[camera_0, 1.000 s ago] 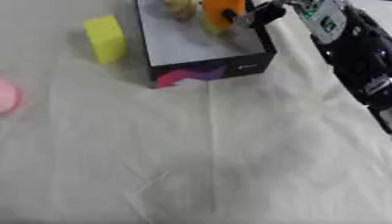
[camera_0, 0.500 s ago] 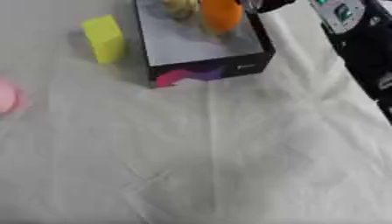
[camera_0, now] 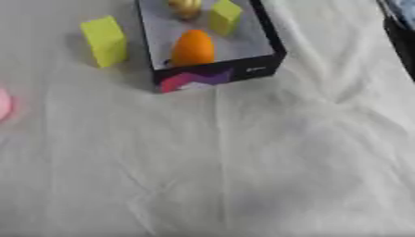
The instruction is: Pick up objects on the table and place them in the box.
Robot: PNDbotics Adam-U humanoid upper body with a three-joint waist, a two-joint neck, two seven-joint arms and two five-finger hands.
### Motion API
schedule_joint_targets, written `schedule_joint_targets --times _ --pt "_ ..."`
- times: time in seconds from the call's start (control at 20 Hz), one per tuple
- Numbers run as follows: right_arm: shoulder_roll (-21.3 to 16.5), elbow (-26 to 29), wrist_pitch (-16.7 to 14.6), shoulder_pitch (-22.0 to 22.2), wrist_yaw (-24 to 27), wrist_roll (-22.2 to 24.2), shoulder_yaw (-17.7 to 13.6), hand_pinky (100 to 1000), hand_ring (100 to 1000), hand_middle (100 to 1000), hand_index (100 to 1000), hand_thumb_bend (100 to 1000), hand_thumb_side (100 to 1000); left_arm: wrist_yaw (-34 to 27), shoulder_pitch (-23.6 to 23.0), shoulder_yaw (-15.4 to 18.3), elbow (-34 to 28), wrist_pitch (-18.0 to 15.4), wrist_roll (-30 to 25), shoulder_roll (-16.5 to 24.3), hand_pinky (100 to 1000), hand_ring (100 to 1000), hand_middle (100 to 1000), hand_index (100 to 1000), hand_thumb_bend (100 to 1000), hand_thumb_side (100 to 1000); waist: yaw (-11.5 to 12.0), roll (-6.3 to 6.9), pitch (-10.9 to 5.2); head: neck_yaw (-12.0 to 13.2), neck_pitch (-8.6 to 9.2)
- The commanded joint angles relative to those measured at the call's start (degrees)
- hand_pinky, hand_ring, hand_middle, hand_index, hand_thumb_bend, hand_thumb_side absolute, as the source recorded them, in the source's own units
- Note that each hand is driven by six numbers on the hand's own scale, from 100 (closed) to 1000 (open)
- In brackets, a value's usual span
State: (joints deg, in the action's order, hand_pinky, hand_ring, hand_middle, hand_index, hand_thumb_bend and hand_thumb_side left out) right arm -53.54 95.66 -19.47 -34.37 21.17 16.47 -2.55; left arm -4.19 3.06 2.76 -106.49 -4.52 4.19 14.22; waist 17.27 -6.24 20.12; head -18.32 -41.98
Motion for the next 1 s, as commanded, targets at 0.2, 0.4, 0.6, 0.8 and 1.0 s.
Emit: schedule_joint_targets --times 0.2,0.4,0.6,0.8,1.0 --pt "-3.57 14.38 1.57 13.78 17.15 -5.24 -9.26 885 720 715 914 100 523 0.16 -0.56 1.62 -1.24 -0.57 1.30 0.86 862 571 597 681 100 819 -2.74 1.65 -3.23 3.25 -0.28" --pt "1.87 18.62 0.59 25.34 18.19 -6.53 -14.15 896 727 729 921 100 543 -0.02 -0.90 2.08 -1.60 -0.78 1.90 0.84 862 571 597 681 100 811 -4.91 2.44 -3.61 4.88 0.09" --pt "9.77 18.91 -2.16 33.87 15.36 -3.15 -16.74 919 745 746 940 100 558 -0.22 -1.05 2.33 -2.19 -1.07 2.29 0.82 862 571 597 681 100 799 -6.84 3.59 -3.48 6.07 1.34" --pt "16.22 18.93 -3.48 38.31 14.28 -0.09 -18.25 908 717 719 926 100 547 -0.45 -1.11 2.44 -2.85 -1.41 2.44 0.92 861 572 598 681 100 785 -8.22 4.91 -3.11 6.84 2.34" --pt "21.08 18.93 -1.83 40.11 10.89 -1.06 -19.65 893 686 690 909 100 555 -0.78 -0.79 2.64 -3.86 -2.02 2.75 1.82 860 573 600 683 100 753 -9.48 6.34 -2.83 7.46 2.89"
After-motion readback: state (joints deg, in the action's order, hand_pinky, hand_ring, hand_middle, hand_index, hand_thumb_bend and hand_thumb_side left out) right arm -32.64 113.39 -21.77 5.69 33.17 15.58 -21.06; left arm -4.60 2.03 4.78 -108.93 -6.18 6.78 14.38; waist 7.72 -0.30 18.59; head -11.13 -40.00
